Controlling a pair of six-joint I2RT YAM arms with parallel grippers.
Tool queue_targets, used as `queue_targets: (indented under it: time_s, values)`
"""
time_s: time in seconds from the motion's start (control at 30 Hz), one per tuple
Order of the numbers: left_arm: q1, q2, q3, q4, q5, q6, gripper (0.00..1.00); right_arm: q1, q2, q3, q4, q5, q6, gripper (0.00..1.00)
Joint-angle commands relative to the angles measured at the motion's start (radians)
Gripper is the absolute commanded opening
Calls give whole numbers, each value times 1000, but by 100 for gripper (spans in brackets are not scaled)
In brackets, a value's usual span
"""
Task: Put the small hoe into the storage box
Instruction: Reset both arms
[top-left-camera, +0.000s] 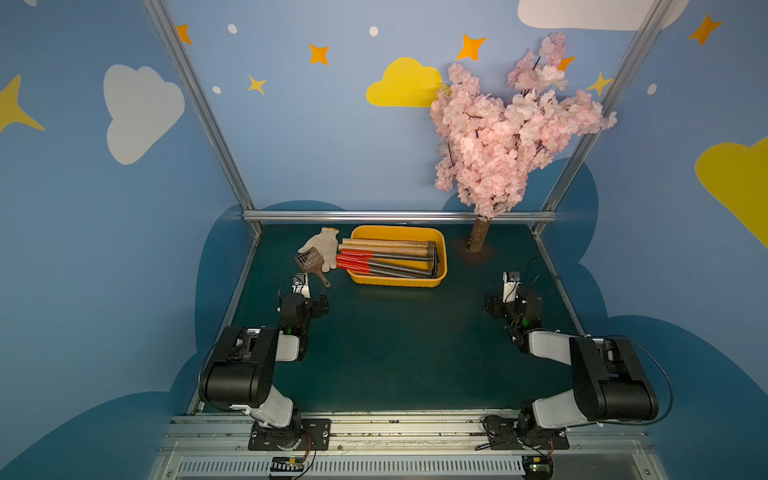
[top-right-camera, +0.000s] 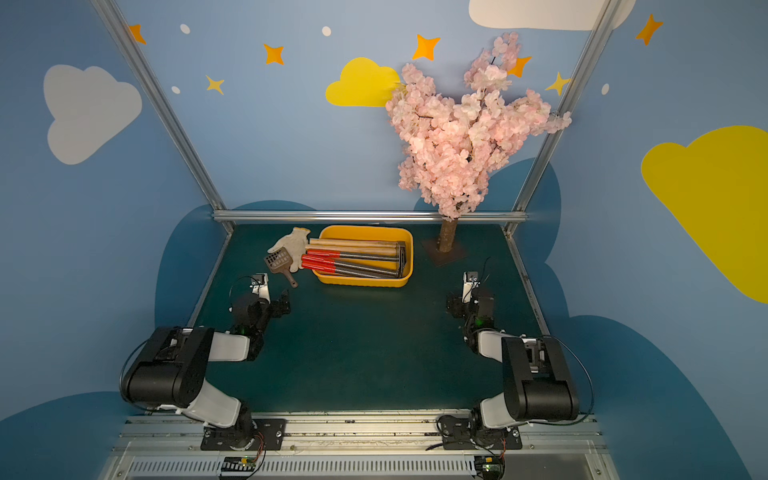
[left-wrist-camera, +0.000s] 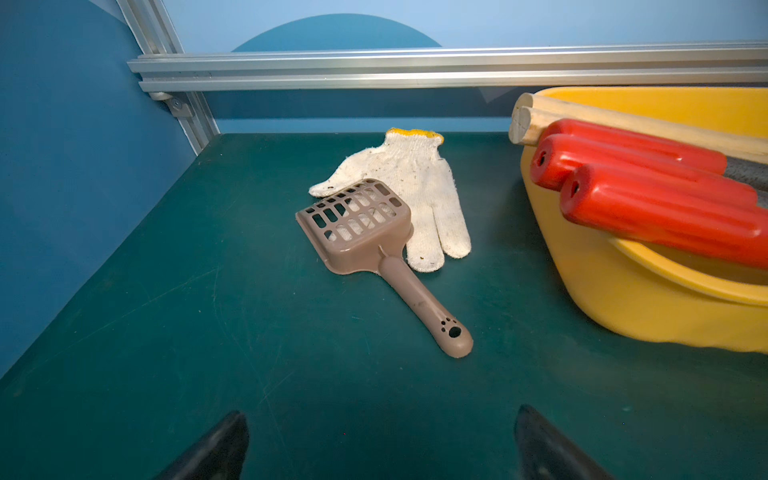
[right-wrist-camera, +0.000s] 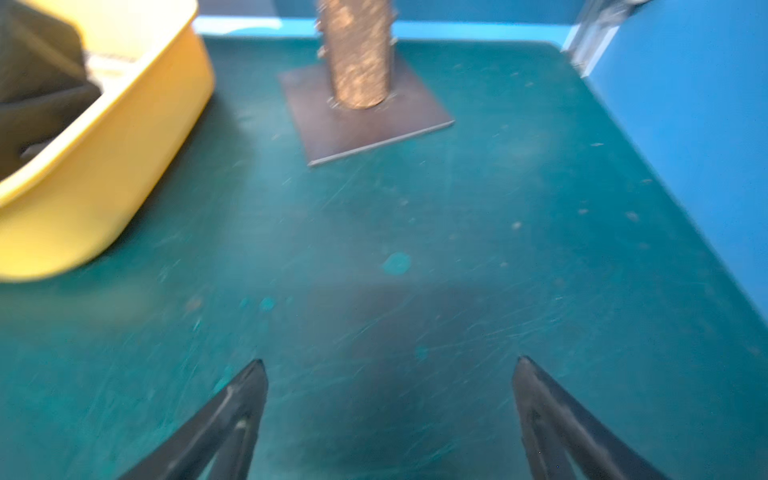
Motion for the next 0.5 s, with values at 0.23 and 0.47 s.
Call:
queue_targets:
  time_s: [0.23, 0.47]
  values:
    - [3, 1, 7, 18, 7, -3, 100, -5, 2, 42, -34, 34, 22, 91]
    - [4, 0, 7, 18, 7, -3, 100, 10, 0, 37, -26, 32, 4, 91]
